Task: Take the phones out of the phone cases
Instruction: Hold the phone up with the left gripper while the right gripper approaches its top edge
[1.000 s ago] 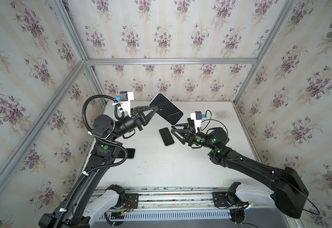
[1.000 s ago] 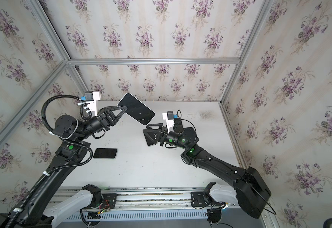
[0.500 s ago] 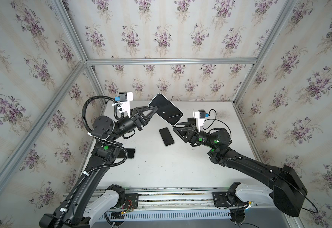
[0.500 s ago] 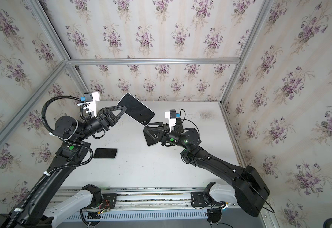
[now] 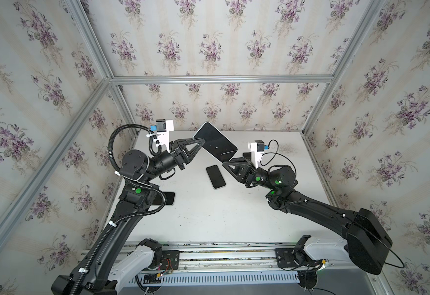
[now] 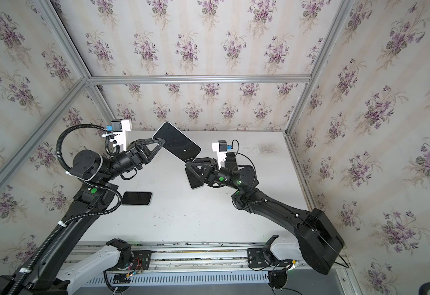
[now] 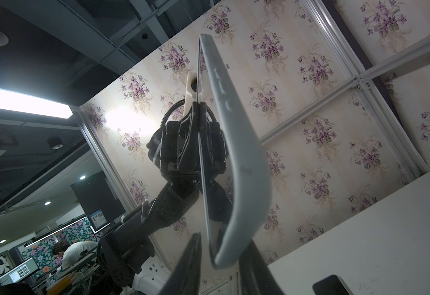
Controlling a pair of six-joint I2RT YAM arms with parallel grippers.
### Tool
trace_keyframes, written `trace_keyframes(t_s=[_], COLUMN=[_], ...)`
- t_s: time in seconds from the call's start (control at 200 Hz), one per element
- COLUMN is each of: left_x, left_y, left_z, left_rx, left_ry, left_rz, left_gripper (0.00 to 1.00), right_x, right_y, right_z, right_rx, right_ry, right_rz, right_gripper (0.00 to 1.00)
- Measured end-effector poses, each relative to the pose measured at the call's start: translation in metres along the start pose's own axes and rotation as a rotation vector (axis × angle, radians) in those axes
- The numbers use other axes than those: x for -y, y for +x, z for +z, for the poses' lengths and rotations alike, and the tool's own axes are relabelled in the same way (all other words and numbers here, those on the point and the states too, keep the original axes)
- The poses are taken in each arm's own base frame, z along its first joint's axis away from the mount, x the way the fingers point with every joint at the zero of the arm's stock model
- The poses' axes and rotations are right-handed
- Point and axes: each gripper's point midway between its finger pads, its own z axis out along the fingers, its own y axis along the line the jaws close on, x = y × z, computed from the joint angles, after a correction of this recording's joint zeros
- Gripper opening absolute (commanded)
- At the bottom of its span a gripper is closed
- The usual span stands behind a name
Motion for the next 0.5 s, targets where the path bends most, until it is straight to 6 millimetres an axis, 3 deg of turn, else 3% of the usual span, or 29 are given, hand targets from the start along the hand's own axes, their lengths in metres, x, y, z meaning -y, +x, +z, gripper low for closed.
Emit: trace_keyframes(t_s=[0.5], left_x=[-0.0028], left_y=[0.0009], left_z=[0.0030], left_rx=[-0.013], left_ry=[-0.003], left_rz=[-0.030], left_gripper=[0.00], right_x=[0.0002], right_y=[0.0071], right_z=[-0.0023], right_rx=[-0.008], right_ry=[-0.035], right_rz=[0.000], right_gripper=[0.08])
